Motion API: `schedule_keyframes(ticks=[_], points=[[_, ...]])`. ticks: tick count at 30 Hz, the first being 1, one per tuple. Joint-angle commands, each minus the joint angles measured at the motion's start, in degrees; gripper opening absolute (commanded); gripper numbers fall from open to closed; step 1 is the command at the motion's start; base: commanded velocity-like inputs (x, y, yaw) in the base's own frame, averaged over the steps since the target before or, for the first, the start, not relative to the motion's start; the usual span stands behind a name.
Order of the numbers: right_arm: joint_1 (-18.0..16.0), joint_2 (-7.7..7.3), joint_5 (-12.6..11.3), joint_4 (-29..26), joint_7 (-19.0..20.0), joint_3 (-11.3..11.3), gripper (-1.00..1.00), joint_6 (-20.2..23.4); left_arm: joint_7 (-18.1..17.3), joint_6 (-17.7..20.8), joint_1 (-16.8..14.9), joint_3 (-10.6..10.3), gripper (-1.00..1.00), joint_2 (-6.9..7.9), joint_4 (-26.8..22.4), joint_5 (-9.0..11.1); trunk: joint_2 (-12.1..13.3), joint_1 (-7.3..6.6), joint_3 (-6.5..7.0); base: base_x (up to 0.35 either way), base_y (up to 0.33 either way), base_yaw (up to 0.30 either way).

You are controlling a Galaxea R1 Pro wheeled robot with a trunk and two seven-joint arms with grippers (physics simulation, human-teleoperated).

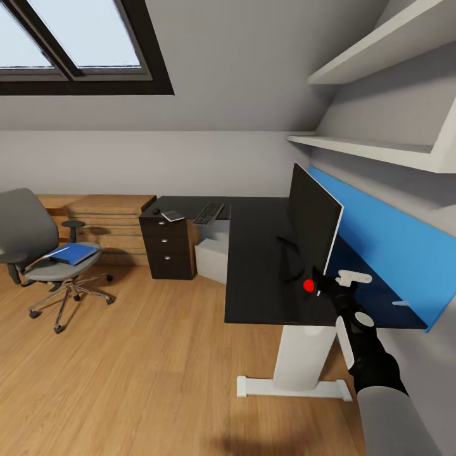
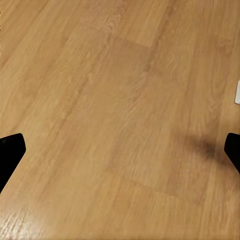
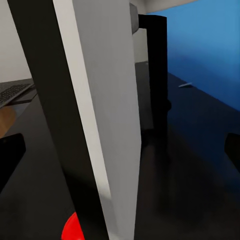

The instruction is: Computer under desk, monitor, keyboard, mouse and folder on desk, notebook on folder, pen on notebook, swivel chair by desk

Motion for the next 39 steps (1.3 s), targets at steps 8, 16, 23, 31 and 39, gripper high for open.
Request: schedule_keyframes(ticks=[8,16,23,31,39], points=[[0.1,0.04,0.3,0.0,0.5,-0.3,1.00,0.0,0.0,-0.2,0.0,0.0,1.00,-0.02,0.0,0.3,0.0,0.00,-0.06,0.033,-0.011,0.000],[0.2,0.04,0.3,0.0,0.5,-0.3,1.00,0.0,0.0,-0.2,0.0,0.0,1.00,-0.02,0.0,0.3,0.0,0.00,-0.06,0.065,-0.029,0.000],[0.2,0.04,0.3,0.0,0.5,-0.3,1.00,-0.1,0.0,-0.2,0.0,0.0,1.00,0.02,0.0,0.3,0.0,0.00,-0.06,0.041,-0.004,0.000],[0.2,0.05,0.3,0.1,0.5,-0.3,1.00,-0.1,0.0,-0.2,0.0,0.0,1.00,0.04,0.0,0.3,0.0,0.00,-0.06,0.177,-0.072,0.000],[0.3,0.12,0.3,0.1,0.5,-0.3,1.00,-0.1,0.0,-0.2,0.0,0.0,1.00,0.04,0.0,0.3,0.0,0.00,-0.06,0.018,-0.009,0.000]])
